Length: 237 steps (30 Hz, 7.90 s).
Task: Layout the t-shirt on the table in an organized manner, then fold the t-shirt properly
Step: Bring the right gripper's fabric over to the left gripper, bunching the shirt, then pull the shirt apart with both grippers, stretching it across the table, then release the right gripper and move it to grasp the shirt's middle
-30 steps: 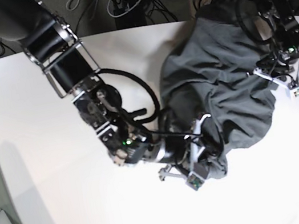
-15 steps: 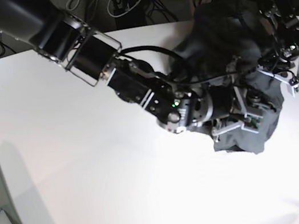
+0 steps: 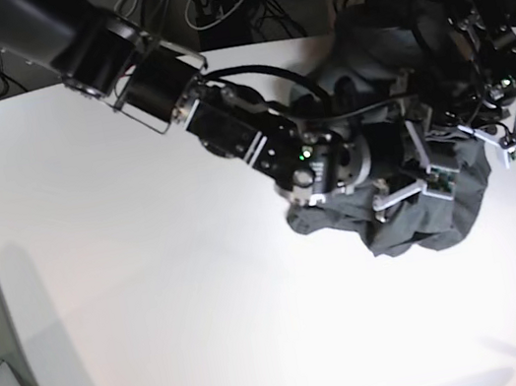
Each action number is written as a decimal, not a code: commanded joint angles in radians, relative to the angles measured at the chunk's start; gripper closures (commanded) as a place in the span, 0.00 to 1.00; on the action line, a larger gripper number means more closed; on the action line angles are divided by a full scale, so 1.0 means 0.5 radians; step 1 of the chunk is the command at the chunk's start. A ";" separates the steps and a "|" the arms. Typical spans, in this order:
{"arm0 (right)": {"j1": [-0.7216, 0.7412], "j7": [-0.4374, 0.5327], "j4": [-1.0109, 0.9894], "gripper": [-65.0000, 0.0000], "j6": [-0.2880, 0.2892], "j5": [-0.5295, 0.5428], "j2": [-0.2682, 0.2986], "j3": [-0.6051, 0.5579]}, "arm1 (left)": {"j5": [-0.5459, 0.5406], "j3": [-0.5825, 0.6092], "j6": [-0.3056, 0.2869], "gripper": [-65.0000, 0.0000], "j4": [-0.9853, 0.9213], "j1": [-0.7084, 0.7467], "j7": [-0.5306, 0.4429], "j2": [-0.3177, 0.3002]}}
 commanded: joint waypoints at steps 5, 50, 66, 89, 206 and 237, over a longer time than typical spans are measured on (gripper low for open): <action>0.044 0.056 0.199 0.50 0.015 0.039 -0.042 0.012 | 0.006 -0.006 0.002 1.00 0.028 -0.027 -0.031 -0.033; 0.413 0.320 -0.964 0.44 0.015 0.042 -0.054 0.371 | 0.009 0.473 0.017 1.00 0.025 -0.021 -0.111 -0.018; 0.327 0.421 -0.967 0.48 0.015 0.036 -0.054 0.292 | 0.009 0.473 0.008 1.00 0.025 -0.012 -0.111 0.028; 0.410 0.347 -1.010 0.87 0.009 0.036 0.038 0.555 | 0.009 0.467 0.005 1.00 0.025 -0.009 -0.111 0.016; 0.032 -0.058 0.395 0.46 -0.304 0.039 0.934 1.148 | 0.012 0.445 0.023 1.00 -0.887 -0.733 -0.770 0.267; -0.830 -0.475 0.451 0.45 -0.298 0.042 0.689 1.476 | 0.009 0.608 0.020 1.00 -0.522 -0.632 -0.516 0.148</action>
